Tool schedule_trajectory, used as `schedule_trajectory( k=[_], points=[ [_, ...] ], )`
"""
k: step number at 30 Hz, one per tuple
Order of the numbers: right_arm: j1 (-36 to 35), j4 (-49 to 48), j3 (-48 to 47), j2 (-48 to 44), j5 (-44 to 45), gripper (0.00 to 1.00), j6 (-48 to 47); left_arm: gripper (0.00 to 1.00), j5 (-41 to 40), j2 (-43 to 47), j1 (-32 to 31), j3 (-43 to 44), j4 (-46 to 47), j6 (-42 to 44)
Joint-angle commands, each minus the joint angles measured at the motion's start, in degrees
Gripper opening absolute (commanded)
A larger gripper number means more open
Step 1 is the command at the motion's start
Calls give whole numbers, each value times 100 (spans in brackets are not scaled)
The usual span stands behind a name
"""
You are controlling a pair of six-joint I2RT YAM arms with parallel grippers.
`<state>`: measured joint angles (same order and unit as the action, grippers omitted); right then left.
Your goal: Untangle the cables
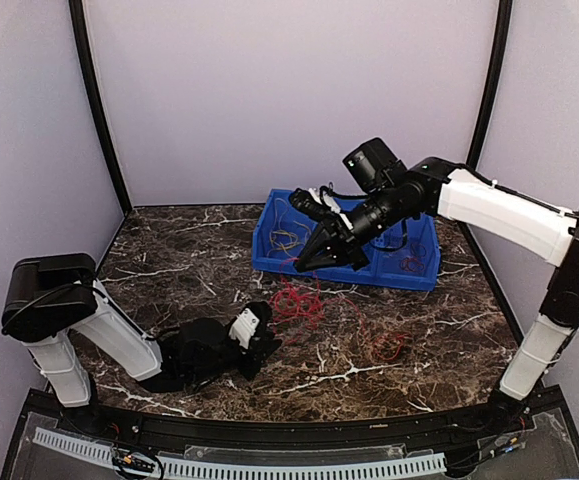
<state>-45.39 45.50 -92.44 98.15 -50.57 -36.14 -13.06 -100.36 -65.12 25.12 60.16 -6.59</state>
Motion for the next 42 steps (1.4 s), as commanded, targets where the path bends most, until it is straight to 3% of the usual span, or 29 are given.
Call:
schedule_trajectory(
  k=[1, 3, 7, 8, 11, 14, 19, 25, 30, 38, 42],
  points=[
    [-36, 313, -104, -317, -177, 0, -116, 17, 19, -37, -18, 101, 704, 214],
    [-32, 365, -148, -397, -97, 0, -166, 8, 40, -104, -18, 165, 648, 256],
    [60, 396, -192, -559, -19, 0, -203, 4, -111, -105, -18, 43, 805, 215],
    [80, 377, -167, -586, -17, 0, -196, 7, -119, -12, -18, -76, 930, 166],
    [100, 354, -113, -604, -38, 0, -175, 26, -10, 289, -22, -288, 972, 13],
    [109, 325, -46, -602, -41, 0, -174, 35, 103, 898, -26, -418, 251, -291],
    [116, 264, 7, -600, -39, 0, -158, 40, -95, 2111, -27, -691, -1032, -680],
    [117, 235, 16, -549, -20, 0, -152, 52, 369, 2918, -27, -943, -895, -798],
    [120, 227, 11, -486, 45, 0, -141, 58, 756, 2686, -27, -577, -744, -1300],
    [109, 213, -4, -423, 98, 0, -121, 57, 1045, 1601, -27, 468, -1264, -2240],
    [114, 211, -8, -455, 116, 0, -113, 36, 815, 1420, -27, 496, -1183, -2319]
  ],
)
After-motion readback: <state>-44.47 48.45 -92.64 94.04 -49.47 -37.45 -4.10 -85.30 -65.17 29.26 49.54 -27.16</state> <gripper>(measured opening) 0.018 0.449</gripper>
